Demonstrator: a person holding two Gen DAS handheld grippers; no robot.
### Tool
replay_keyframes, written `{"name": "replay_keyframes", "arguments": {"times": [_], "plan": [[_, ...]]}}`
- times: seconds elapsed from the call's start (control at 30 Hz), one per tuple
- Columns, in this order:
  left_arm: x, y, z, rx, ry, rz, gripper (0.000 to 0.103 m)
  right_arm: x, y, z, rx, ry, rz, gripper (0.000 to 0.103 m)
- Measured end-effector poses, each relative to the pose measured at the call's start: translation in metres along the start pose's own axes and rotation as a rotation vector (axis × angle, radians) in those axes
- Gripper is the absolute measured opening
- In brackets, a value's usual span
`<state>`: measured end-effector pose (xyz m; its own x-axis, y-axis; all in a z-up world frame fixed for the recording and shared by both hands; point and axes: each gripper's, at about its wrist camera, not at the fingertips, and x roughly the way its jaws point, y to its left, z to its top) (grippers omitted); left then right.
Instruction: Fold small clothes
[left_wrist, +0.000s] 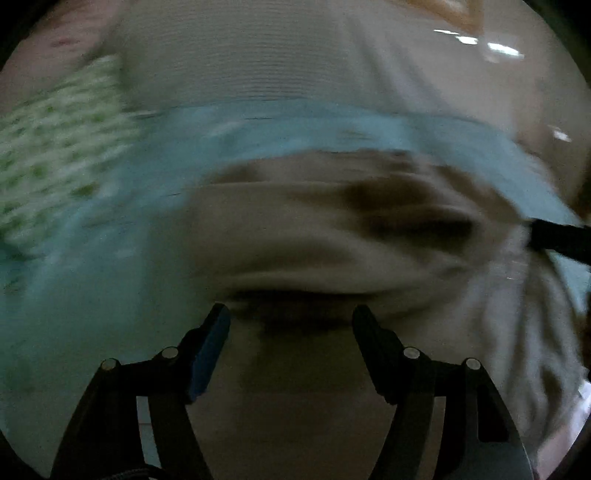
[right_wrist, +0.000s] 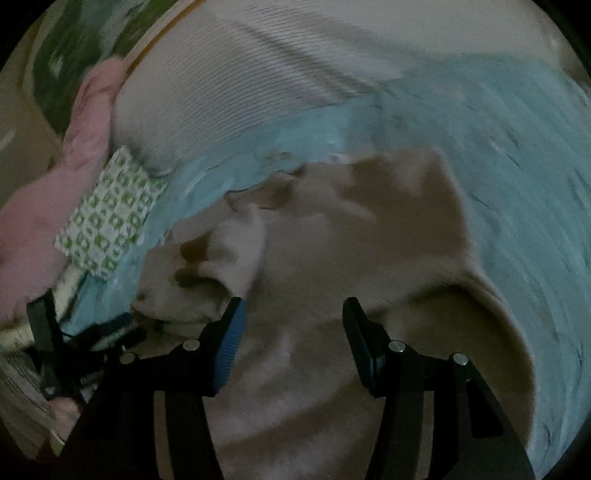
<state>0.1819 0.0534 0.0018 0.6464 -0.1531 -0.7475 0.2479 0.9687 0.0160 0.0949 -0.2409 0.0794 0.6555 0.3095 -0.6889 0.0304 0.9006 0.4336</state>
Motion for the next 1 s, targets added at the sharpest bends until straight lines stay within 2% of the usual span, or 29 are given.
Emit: {"name": "replay_keyframes", "arguments": {"times": [0.07, 0.17, 0.3, 0.4, 0.43, 0.47, 0.5, 0.6, 0.63, 0.7, 0.77, 0.83, 0.93, 1.0], "plan": [[0.011, 0.026, -0.002, -0.061, 0.031, 0.052, 0.069, 0.017, 0.023, 0.007, -0.082, 0.024, -0.006, 0.056], [0.022, 0.041, -0.005, -0.087, 0.050, 0.065, 0.071, 0.046, 0.067, 0.013, -0.264, 0.048, -0.060, 0.056], [0.029, 0.048, -0.011, -0.128, 0.052, 0.074, 0.071, 0.085, 0.108, 0.007, -0.507, 0.073, -0.210, 0.056], [0.031, 0.043, -0.013, -0.135, 0.050, 0.089, 0.070, 0.112, 0.117, 0.000, -0.650, 0.072, -0.353, 0.055], [0.030, 0.042, -0.013, -0.133, 0.047, 0.098, 0.069, 0.114, 0.113, 0.003, -0.642, 0.052, -0.365, 0.039], [0.029, 0.042, -0.013, -0.135, 0.045, 0.103, 0.069, 0.112, 0.107, 0.007, -0.609, 0.039, -0.364, 0.020], [0.029, 0.043, -0.012, -0.140, 0.042, 0.099, 0.067, 0.106, 0.095, 0.017, -0.531, 0.028, -0.351, 0.008], [0.027, 0.042, -0.010, -0.162, 0.041, 0.080, 0.067, 0.074, 0.042, 0.043, -0.204, -0.040, -0.178, 0.008], [0.028, 0.041, -0.010, -0.160, 0.041, 0.073, 0.067, 0.058, 0.012, 0.045, -0.043, -0.071, -0.112, 0.008], [0.030, 0.035, -0.010, -0.145, 0.049, 0.073, 0.066, 0.044, -0.025, 0.036, 0.126, -0.094, -0.065, 0.008], [0.032, 0.031, -0.009, -0.135, 0.052, 0.088, 0.062, 0.046, -0.046, 0.024, 0.203, -0.052, -0.027, 0.012], [0.032, 0.032, -0.010, -0.141, 0.057, 0.090, 0.062, 0.050, -0.066, 0.012, 0.295, 0.002, -0.022, 0.030], [0.030, 0.037, -0.012, -0.166, 0.060, 0.078, 0.062, 0.038, -0.081, 0.002, 0.363, -0.033, 0.016, 0.038], [0.030, 0.037, -0.014, -0.164, 0.057, 0.086, 0.062, 0.032, -0.080, 0.005, 0.353, -0.059, -0.017, 0.046]]}}
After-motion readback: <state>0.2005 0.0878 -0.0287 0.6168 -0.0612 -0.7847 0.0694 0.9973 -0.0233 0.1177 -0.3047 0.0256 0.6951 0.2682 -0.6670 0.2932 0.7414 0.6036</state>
